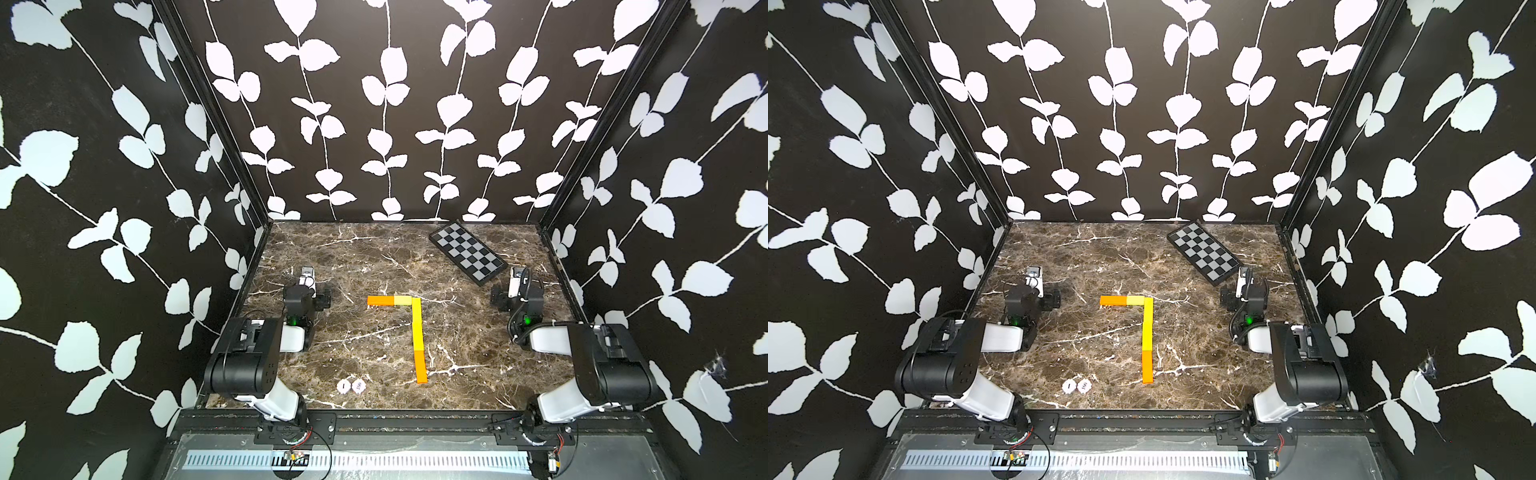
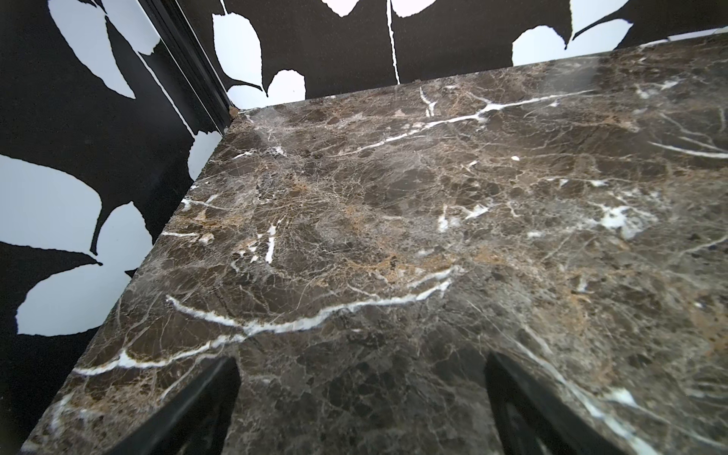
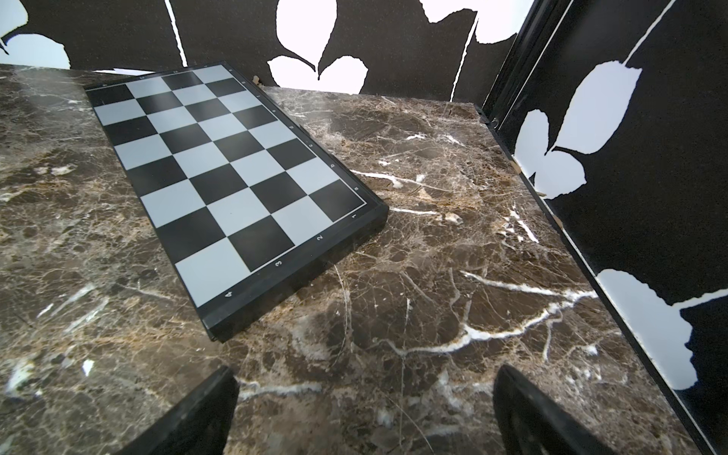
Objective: Assemble the number 7 with building blocks
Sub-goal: Reset both arms
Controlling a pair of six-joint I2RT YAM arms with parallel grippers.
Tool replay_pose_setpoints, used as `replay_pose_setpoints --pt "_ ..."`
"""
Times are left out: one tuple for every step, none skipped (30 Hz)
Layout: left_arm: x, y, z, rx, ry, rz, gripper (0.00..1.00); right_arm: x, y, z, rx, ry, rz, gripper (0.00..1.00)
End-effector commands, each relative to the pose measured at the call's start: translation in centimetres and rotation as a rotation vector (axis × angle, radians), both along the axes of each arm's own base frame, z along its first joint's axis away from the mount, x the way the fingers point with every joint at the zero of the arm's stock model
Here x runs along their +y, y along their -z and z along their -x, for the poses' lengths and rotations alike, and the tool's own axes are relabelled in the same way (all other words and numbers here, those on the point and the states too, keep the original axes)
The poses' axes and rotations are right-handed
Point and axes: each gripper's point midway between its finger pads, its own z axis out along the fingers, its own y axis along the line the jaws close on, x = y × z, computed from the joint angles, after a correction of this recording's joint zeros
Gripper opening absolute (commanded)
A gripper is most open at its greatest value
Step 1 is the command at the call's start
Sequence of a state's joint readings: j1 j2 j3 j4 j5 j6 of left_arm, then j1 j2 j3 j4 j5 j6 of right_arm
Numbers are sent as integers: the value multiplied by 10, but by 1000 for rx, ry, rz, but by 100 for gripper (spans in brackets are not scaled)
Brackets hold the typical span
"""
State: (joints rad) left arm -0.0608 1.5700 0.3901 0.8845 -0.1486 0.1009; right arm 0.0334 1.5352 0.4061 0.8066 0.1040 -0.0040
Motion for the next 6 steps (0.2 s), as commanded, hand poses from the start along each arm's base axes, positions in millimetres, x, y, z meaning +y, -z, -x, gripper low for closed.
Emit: replay_pose_setpoints --pt "-1 -13 -4 -33 3 11 99 6 -10 -3 -36 -43 -2 99" --pt "0 -12 -4 -30 2 10 99 6 -10 -3 -36 -42 -2 99" --pt "-1 -12 -4 -31 3 12 99 5 -10 -3 -36 -41 0 99" --pt "-1 -12 -3 -30 3 11 99 5 -10 -3 -38 -39 0 99" --pt "-1 -12 -3 -30 4 11 99 5 -9 -2 -38 -37 0 99" --pt "-1 -12 -4 -31 3 12 99 5 -10 -3 -38 -38 -1 99"
